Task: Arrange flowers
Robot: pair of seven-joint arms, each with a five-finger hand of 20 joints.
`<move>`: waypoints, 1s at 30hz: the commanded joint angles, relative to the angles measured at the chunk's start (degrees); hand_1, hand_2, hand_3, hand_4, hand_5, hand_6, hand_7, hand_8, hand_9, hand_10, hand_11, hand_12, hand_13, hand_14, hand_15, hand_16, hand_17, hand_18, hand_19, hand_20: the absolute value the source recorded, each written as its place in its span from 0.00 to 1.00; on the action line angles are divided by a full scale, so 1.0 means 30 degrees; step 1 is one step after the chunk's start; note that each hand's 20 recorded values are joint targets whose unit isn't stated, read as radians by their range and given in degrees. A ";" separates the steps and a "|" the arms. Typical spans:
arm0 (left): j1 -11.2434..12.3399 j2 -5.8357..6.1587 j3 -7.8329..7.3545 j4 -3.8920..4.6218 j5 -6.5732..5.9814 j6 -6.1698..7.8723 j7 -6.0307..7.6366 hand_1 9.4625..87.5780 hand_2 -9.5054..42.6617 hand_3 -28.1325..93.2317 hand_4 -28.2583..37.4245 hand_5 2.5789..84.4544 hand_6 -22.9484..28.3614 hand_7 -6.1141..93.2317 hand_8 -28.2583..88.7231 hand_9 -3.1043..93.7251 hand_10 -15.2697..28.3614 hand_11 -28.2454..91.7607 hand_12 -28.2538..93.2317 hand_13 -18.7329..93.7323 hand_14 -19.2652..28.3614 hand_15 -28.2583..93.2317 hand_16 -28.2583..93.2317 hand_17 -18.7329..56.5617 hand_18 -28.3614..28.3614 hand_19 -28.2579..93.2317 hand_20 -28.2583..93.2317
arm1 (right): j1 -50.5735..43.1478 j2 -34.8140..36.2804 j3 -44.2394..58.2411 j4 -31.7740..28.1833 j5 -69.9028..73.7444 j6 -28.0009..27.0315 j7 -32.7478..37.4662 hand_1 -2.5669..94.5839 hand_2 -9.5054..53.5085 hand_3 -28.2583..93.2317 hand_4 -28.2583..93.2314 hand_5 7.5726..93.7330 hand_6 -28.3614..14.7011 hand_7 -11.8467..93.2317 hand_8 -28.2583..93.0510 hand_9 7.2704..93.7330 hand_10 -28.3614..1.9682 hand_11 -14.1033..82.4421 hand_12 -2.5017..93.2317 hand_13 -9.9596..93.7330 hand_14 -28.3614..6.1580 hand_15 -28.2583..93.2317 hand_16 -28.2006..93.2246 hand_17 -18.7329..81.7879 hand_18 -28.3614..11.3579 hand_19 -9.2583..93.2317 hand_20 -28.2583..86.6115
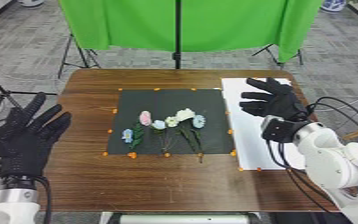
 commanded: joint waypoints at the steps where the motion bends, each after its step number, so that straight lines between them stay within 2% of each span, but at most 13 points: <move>1: 0.0269 -0.0055 0.0018 0.0013 -0.0017 0.0010 0.0044 0.08 0.34 0.85 0.00 0.34 0.55 0.20 0.16 0.33 0.77 0.42 0.33 0.36 0.96 0.61 0.18 0.15 0.97 0.70 0.27 | 0.0434 -0.0089 -0.0190 0.0110 -0.0164 -0.0082 0.0061 0.20 0.30 0.86 0.00 0.46 0.73 0.27 0.12 0.51 0.43 0.30 0.16 0.48 0.29 0.56 0.33 0.20 0.14 0.60 0.40; 2: 0.0397 -0.0079 -0.0075 -0.0024 -0.0018 -0.0017 0.0028 0.08 0.34 0.85 0.00 0.34 0.55 0.20 0.16 0.33 0.77 0.42 0.33 0.36 0.96 0.61 0.18 0.15 0.97 0.70 0.27 | 0.0420 -0.0159 -0.0147 0.0097 -0.0265 -0.0113 0.0177 0.20 0.30 0.86 0.00 0.46 0.73 0.27 0.12 0.51 0.43 0.30 0.16 0.48 0.29 0.56 0.33 0.20 0.14 0.60 0.40; 5: 0.0546 -0.0030 -0.0098 -0.0058 -0.0152 0.0140 0.0370 0.08 0.34 0.85 0.00 0.34 0.55 0.20 0.16 0.33 0.77 0.42 0.33 0.36 0.96 0.61 0.18 0.15 0.97 0.70 0.27 | 0.0716 -0.0160 -0.0336 0.0225 -0.0281 -0.0215 0.0198 0.20 0.30 0.86 0.00 0.47 0.73 0.27 0.12 0.51 0.43 0.30 0.16 0.48 0.29 0.56 0.33 0.20 0.14 0.60 0.40; 10: 0.0301 0.0106 -0.0022 -0.0010 -0.0151 0.0101 0.0427 0.08 0.34 0.85 0.00 0.34 0.55 0.20 0.16 0.33 0.77 0.42 0.33 0.36 0.96 0.61 0.17 0.15 0.97 0.70 0.27 | 0.0722 -0.0166 -0.0288 0.0319 -0.0192 -0.0244 0.0237 0.20 0.30 0.86 0.00 0.46 0.74 0.27 0.12 0.51 0.43 0.30 0.16 0.48 0.29 0.56 0.33 0.20 0.14 0.60 0.40; 15: 0.0419 0.0126 -0.0231 -0.0069 -0.0159 0.0176 0.0324 0.08 0.34 0.85 0.00 0.34 0.56 0.20 0.16 0.33 0.77 0.42 0.33 0.36 0.96 0.61 0.17 0.15 0.97 0.70 0.27 | 0.0813 -0.0220 -0.0334 0.0343 -0.0228 -0.0321 0.0241 0.20 0.30 0.86 0.00 0.47 0.74 0.27 0.12 0.51 0.43 0.30 0.16 0.48 0.29 0.56 0.33 0.21 0.14 0.60 0.40; 16: 0.0455 0.0149 -0.0219 -0.0067 -0.0220 0.0205 0.0461 0.08 0.34 0.85 0.00 0.34 0.56 0.20 0.16 0.33 0.77 0.42 0.33 0.36 0.96 0.61 0.17 0.15 0.97 0.70 0.27 | 0.0935 -0.0189 -0.0429 0.0356 -0.0224 -0.0299 0.0210 0.20 0.30 0.86 0.00 0.47 0.74 0.27 0.12 0.51 0.43 0.30 0.16 0.48 0.29 0.56 0.33 0.21 0.14 0.60 0.40; 17: 0.0462 0.0078 -0.0257 -0.0082 -0.0175 0.0196 0.0283 0.08 0.34 0.85 0.00 0.34 0.56 0.20 0.16 0.33 0.77 0.42 0.33 0.36 0.96 0.61 0.17 0.15 0.97 0.70 0.27 | 0.0818 -0.0251 -0.0328 0.0305 -0.0332 -0.0247 0.0365 0.20 0.30 0.86 0.00 0.47 0.74 0.27 0.12 0.51 0.43 0.30 0.16 0.48 0.29 0.56 0.33 0.20 0.14 0.60 0.40; 20: 0.0444 0.0090 -0.0239 -0.0079 -0.0164 0.0159 0.0331 0.08 0.34 0.85 0.00 0.34 0.56 0.20 0.16 0.33 0.77 0.42 0.33 0.36 0.96 0.61 0.17 0.15 0.97 0.70 0.27 | 0.0890 -0.0280 -0.0400 0.0332 -0.0266 -0.0254 0.0285 0.20 0.30 0.86 0.00 0.47 0.73 0.27 0.12 0.51 0.43 0.30 0.16 0.48 0.29 0.56 0.33 0.20 0.14 0.60 0.40; 22: 0.0391 0.0071 -0.0175 -0.0090 -0.0181 0.0222 0.0272 0.08 0.34 0.85 0.00 0.34 0.56 0.20 0.16 0.33 0.77 0.42 0.33 0.36 0.96 0.61 0.17 0.15 0.97 0.70 0.27 | 0.0823 -0.0289 -0.0363 0.0281 -0.0300 -0.0266 0.0278 0.20 0.30 0.86 0.00 0.47 0.73 0.27 0.12 0.51 0.43 0.30 0.16 0.48 0.29 0.56 0.33 0.20 0.14 0.60 0.40; 24: 0.0383 0.0004 -0.0210 -0.0100 -0.0079 0.0097 0.0099 0.08 0.34 0.86 0.00 0.34 0.56 0.20 0.16 0.34 0.77 0.42 0.33 0.36 0.96 0.61 0.17 0.15 0.97 0.70 0.27 | 0.0668 -0.0282 -0.0323 0.0216 -0.0186 -0.0137 0.0213 0.20 0.30 0.86 0.00 0.47 0.73 0.27 0.12 0.51 0.43 0.30 0.16 0.48 0.29 0.56 0.33 0.20 0.14 0.60 0.40; 30: 0.0395 -0.0006 -0.0198 -0.0105 -0.0087 0.0162 0.0125 0.08 0.34 0.85 0.00 0.34 0.56 0.20 0.16 0.34 0.77 0.42 0.33 0.36 0.96 0.61 0.17 0.15 0.97 0.70 0.27 | 0.0577 -0.0240 -0.0411 0.0222 -0.0079 -0.0064 0.0148 0.20 0.30 0.86 0.00 0.47 0.73 0.27 0.12 0.51 0.43 0.30 0.16 0.48 0.29 0.56 0.33 0.20 0.14 0.60 0.40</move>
